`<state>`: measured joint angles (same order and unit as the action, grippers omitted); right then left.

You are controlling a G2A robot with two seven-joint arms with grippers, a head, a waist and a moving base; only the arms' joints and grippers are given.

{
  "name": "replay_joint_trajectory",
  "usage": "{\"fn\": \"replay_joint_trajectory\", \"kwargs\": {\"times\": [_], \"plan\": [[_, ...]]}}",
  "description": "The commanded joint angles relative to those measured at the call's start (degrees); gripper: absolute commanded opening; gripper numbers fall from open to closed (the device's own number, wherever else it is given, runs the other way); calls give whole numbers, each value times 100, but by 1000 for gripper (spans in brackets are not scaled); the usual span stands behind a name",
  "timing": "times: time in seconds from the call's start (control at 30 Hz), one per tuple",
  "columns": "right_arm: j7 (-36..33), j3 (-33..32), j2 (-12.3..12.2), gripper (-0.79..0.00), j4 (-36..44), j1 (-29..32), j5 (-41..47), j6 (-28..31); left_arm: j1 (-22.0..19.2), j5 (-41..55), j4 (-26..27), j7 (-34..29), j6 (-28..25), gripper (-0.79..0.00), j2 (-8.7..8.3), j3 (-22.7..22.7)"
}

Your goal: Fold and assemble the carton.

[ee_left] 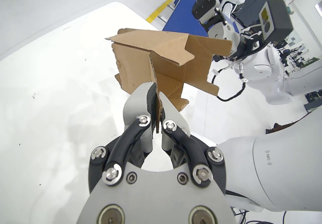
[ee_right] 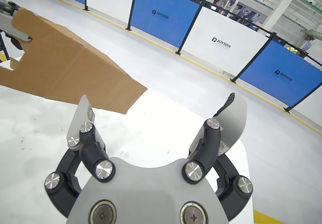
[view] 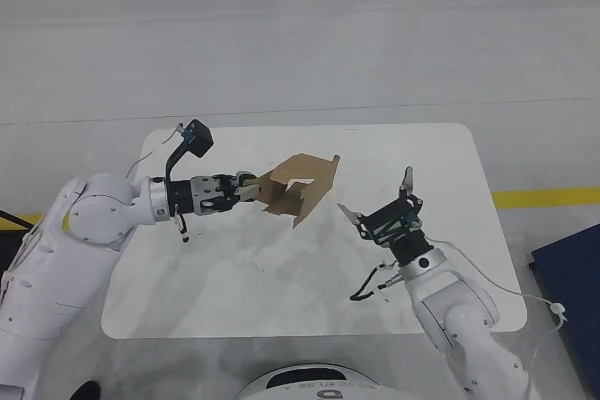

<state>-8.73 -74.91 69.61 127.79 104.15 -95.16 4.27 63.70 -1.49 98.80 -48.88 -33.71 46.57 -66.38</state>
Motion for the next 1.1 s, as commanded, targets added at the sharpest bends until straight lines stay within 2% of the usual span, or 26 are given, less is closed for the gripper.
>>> {"fn": "replay_joint_trajectory", "kwargs": {"times": [0.0,0.07,0.17,0.27,0.37,0.47,0.6,1.07], "plan": [[20,22,4,0,0,7,99,23,-94,37,-106,63,8,-785,30,77],[372,13,39,0,-80,15,1295,128,-223,9,-260,210,39,-785,80,193],[387,-117,76,0,-290,-10,2851,279,-430,-78,-472,421,62,-785,179,474],[202,-201,98,0,-536,-155,3659,235,-642,-128,-648,583,104,-785,289,770],[7,-142,113,0,-678,-304,3781,84,-822,-209,-742,699,132,-785,388,1019],[-106,-91,125,-62,-710,-391,3899,5,-942,-257,-805,714,90,-785,460,1193],[-262,-41,129,-58,-745,-495,3989,21,-1033,-258,-891,711,28,-785,523,1314],[-713,538,193,-105,-1131,-1059,3727,-277,-867,-144,-781,586,-212,-785,539,1192]]}}
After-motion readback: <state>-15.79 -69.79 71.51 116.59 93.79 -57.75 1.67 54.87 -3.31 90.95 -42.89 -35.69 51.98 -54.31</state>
